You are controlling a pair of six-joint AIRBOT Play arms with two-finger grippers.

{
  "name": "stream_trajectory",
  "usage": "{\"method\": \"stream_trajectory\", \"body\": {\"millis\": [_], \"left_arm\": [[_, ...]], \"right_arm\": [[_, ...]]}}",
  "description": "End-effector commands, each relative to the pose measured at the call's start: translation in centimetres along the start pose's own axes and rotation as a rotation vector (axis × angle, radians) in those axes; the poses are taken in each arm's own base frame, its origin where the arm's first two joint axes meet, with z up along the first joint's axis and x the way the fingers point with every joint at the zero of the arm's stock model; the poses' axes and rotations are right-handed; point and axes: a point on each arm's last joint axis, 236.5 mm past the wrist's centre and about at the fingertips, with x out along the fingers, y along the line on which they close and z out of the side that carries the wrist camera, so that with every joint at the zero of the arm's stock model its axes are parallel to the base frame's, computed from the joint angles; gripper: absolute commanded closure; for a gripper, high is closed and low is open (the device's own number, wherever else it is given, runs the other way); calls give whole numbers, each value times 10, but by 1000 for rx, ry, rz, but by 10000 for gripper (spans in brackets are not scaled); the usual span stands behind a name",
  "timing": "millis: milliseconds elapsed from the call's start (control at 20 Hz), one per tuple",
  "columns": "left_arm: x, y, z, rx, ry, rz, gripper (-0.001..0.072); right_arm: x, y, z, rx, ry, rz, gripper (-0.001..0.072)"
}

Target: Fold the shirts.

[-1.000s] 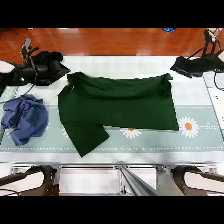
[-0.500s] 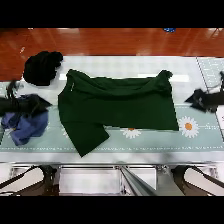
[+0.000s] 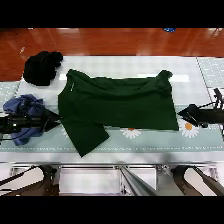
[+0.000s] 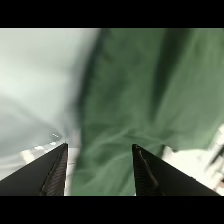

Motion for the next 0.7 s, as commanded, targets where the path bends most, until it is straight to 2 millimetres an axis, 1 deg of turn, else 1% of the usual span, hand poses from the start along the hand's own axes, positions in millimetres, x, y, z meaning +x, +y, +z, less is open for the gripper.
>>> {"method": "stream_trajectory", "body": {"millis": [0, 50, 100, 150, 250, 300, 400, 500, 650], "left_arm": [[27, -9, -6, 0, 43, -30, 210], [33, -11, -6, 8, 48, -23, 227], [37, -12, -7, 25, 55, -13, 459], [37, -15, -8, 57, 59, -15, 678], [36, -20, -8, 70, 68, -24, 687], [35, -21, -7, 75, 68, -24, 687], [35, -21, -5, 77, 64, -23, 687], [35, -21, -5, 78, 65, -24, 686], [34, -23, -9, 108, 78, -33, 687]], "right_arm": [[-14, -20, 17, 87, -84, -2, 306], [-21, -34, 16, 125, -88, -18, 306], [-25, -48, 10, 164, -78, -33, 306], [-25, -60, -1, 207, -52, -40, 306], [-15, -69, -24, 274, -4, -32, 306], [-8, -68, -32, 305, 9, -19, 306], [1, -61, -43, 331, 59, 30, 306], [11, -61, -51, 347, 116, 41, 306], [29, -55, -62, 323, 197, 48, 307]]}}
